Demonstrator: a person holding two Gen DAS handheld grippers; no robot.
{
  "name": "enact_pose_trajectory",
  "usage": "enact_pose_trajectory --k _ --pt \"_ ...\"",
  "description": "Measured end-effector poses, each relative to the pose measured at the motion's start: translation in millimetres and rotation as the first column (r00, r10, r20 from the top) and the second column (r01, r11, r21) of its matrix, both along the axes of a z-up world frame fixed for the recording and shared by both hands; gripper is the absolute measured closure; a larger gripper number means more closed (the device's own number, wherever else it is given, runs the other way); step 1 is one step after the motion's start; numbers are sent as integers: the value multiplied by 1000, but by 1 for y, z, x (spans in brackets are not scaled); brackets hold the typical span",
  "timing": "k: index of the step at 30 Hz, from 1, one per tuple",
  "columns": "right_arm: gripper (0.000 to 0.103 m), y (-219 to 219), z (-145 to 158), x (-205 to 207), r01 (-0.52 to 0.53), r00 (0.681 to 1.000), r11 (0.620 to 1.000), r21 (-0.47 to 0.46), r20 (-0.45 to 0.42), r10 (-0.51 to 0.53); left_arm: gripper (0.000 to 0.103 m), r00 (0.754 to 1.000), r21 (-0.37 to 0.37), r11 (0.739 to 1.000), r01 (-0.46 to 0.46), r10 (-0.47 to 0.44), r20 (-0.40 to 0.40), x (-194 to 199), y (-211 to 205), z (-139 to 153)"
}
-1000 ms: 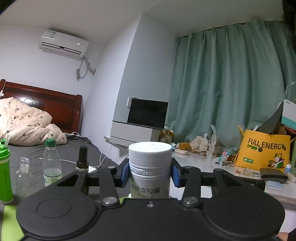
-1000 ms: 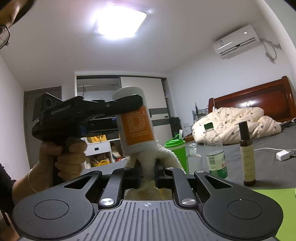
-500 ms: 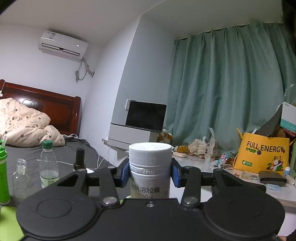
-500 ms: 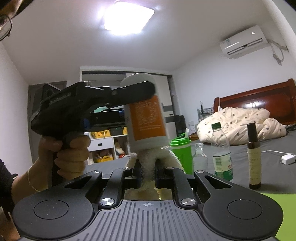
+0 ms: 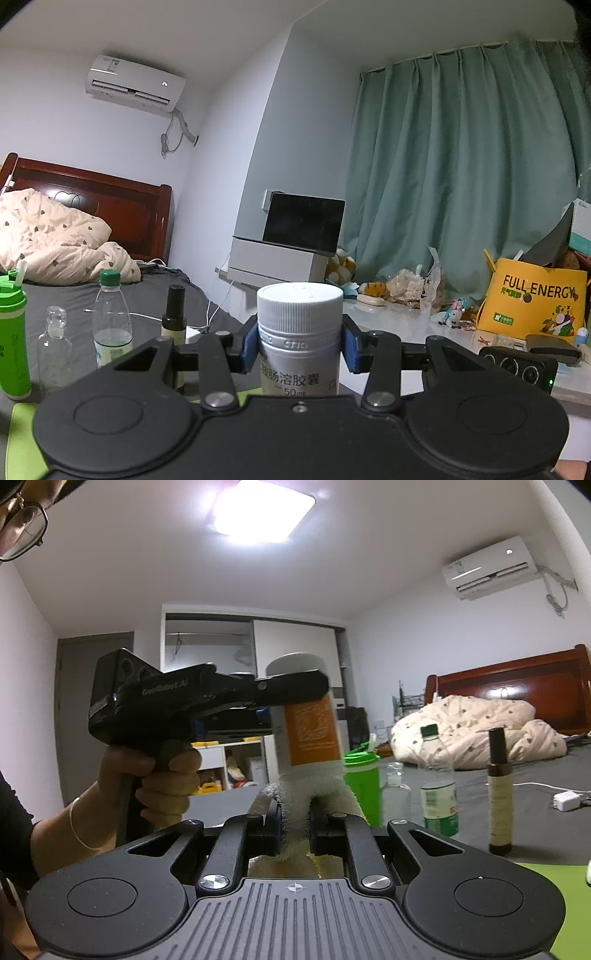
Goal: Clean container
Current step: 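Wipe the jar's base with the towel in the right gripper while the left gripper holds it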
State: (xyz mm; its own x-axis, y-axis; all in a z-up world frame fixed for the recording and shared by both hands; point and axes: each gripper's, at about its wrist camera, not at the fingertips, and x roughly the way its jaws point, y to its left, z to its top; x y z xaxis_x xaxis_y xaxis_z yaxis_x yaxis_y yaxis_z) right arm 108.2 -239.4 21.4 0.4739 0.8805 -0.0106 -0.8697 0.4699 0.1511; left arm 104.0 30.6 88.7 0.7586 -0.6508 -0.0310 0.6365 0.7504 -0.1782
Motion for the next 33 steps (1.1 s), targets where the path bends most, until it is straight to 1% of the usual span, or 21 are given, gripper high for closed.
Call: enact_pose_trajectory --k 6,13,19,28,33 --pt "90 -8 -1 4 42 999 999 1 -8 -42 60 1000 2 1000 19 -19 -11 -3 -1 -1" --pt "90 -4 -1 15 56 998 998 3 -14 -56 60 999 -4 999 35 -35 -3 -6 -5 0" --pt "90 3 -1 16 32 999 999 10 -17 -31 60 999 -24 999 36 -36 2 -3 -7 1" --pt "90 13 -3 6 -25 1000 1000 -14 -5 25 60 1000 -14 1000 20 -20 1 0 -5 -3" --pt "90 11 -4 -1 -27 1000 999 -24 1 27 60 1000 -10 1000 8 -9 -10 2 -1 -6"
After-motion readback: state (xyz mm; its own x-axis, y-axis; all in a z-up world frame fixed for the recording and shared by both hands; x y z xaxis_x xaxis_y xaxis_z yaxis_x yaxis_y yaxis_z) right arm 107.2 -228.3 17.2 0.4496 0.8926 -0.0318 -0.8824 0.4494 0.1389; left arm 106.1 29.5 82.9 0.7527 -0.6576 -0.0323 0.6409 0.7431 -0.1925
